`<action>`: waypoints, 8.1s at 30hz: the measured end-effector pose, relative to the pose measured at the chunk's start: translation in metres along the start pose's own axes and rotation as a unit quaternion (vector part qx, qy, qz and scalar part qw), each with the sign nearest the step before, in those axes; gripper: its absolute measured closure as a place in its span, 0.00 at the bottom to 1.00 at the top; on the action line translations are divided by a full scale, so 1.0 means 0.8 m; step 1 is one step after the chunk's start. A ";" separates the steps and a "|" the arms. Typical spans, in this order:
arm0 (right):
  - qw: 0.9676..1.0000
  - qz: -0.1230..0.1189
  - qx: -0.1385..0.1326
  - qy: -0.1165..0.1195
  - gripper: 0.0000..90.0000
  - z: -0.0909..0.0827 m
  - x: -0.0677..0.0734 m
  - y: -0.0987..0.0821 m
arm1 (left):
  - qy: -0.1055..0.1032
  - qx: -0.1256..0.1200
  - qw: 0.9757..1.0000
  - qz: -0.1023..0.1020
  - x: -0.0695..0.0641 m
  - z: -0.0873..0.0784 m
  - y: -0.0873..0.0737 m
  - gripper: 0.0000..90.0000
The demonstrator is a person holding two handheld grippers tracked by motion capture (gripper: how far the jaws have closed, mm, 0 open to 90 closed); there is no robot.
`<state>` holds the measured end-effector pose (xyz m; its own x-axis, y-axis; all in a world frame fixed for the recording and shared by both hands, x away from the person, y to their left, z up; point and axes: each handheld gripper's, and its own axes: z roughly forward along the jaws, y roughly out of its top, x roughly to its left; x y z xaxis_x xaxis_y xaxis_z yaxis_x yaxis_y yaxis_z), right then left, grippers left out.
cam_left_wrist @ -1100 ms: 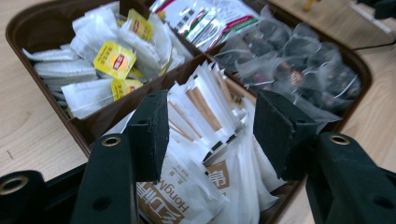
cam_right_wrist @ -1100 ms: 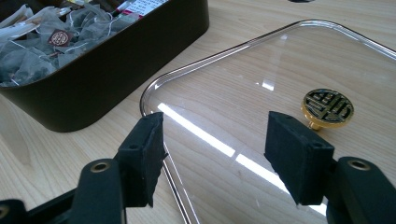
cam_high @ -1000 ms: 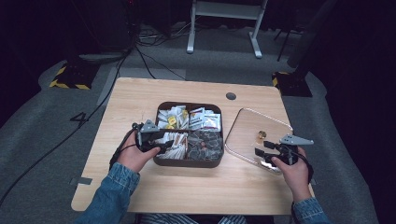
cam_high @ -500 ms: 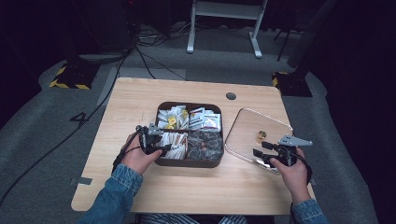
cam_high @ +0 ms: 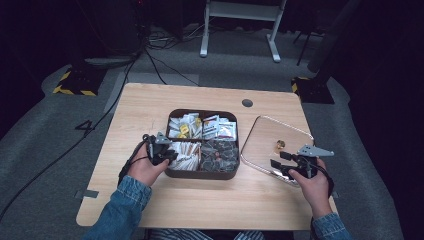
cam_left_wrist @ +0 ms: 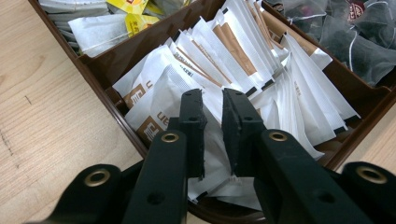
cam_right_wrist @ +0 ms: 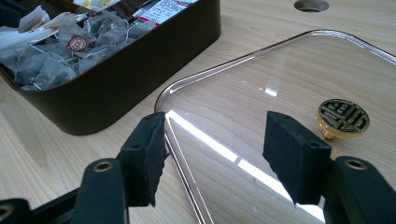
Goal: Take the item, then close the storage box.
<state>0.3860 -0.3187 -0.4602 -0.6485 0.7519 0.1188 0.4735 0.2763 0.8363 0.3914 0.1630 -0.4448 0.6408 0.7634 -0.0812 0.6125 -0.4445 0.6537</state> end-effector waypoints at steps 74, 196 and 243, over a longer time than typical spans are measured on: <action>0.999 -0.022 0.008 0.047 0.44 0.042 0.008 0.022 | 0.072 -0.085 0.992 -0.067 0.047 -0.115 -0.046 1.00; 0.995 0.034 0.056 -0.078 0.54 0.063 -0.095 0.012 | -0.003 -0.063 0.998 -0.017 -0.019 -0.060 -0.149 0.45; 0.995 0.037 0.047 -0.075 0.65 0.053 -0.095 0.031 | 0.014 -0.034 0.999 0.026 -0.024 -0.036 -0.159 0.31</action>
<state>0.4722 -0.3435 -0.4714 -0.5175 0.8509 0.0904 0.5746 0.2673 0.7735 0.2873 0.2185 -0.5046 0.6568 0.7537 -0.0252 0.5452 -0.4515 0.7064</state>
